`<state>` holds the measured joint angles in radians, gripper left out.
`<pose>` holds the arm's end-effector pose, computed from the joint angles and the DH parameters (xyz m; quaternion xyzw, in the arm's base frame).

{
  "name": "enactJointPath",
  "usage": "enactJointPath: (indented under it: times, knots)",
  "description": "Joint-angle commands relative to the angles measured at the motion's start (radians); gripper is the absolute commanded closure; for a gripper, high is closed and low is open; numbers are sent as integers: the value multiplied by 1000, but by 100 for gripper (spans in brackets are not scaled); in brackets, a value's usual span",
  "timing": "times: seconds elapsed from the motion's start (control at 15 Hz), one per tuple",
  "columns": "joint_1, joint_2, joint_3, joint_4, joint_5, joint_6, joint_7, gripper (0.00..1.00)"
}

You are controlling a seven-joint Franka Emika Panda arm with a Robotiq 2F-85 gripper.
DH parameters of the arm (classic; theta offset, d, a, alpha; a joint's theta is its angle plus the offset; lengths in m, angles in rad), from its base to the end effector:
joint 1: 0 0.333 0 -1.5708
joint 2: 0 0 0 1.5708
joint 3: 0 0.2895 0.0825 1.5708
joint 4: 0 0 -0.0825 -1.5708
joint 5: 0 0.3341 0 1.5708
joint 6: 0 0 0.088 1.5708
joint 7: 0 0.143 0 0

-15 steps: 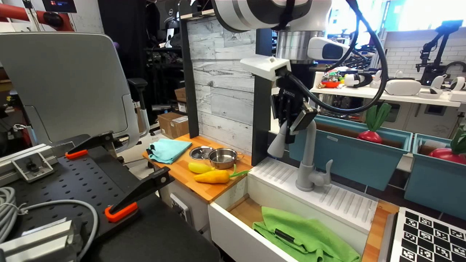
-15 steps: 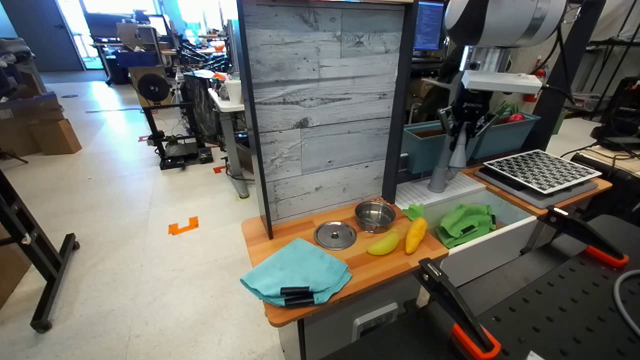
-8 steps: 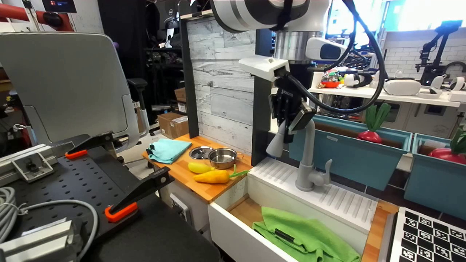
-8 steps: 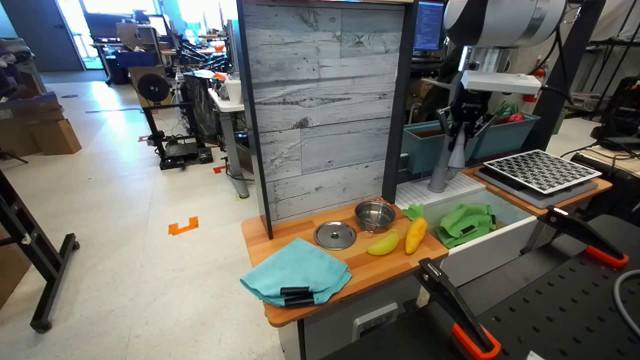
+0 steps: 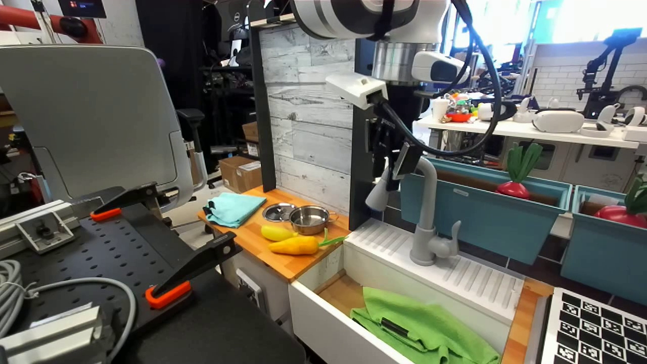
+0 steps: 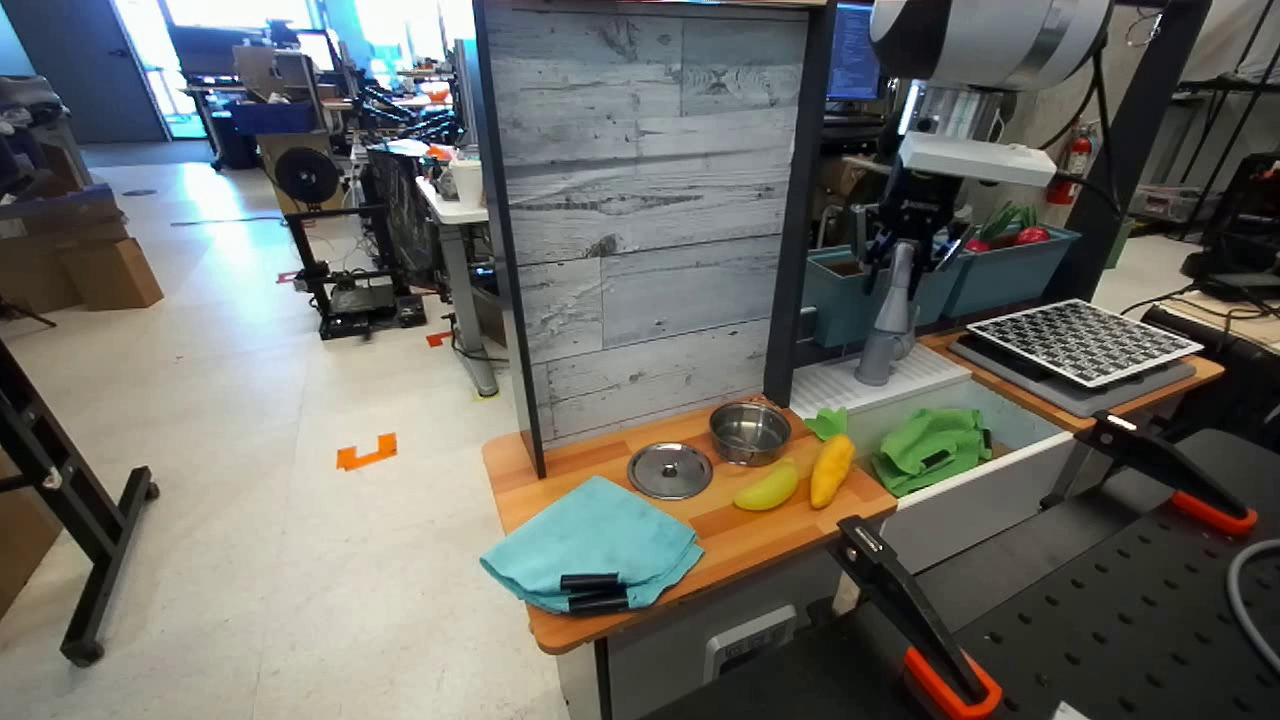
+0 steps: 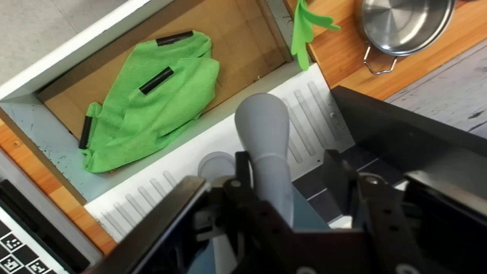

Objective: Turn the faucet to the left

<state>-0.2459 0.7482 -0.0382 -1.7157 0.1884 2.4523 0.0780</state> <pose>0.5946 -0.1679 0.1369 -0.9681 0.2463 0.0001 0.0467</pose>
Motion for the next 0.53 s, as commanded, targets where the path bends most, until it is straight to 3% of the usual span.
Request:
enactJointPath:
  times: [0.0, 0.13, 0.47]
  knots:
    - [3, -50, 58, -17, 86, -45, -6, 16]
    - [2, -51, 65, -14, 105, -47, -5, 2]
    - [0, -53, 71, -1, 146, -66, 1, 0]
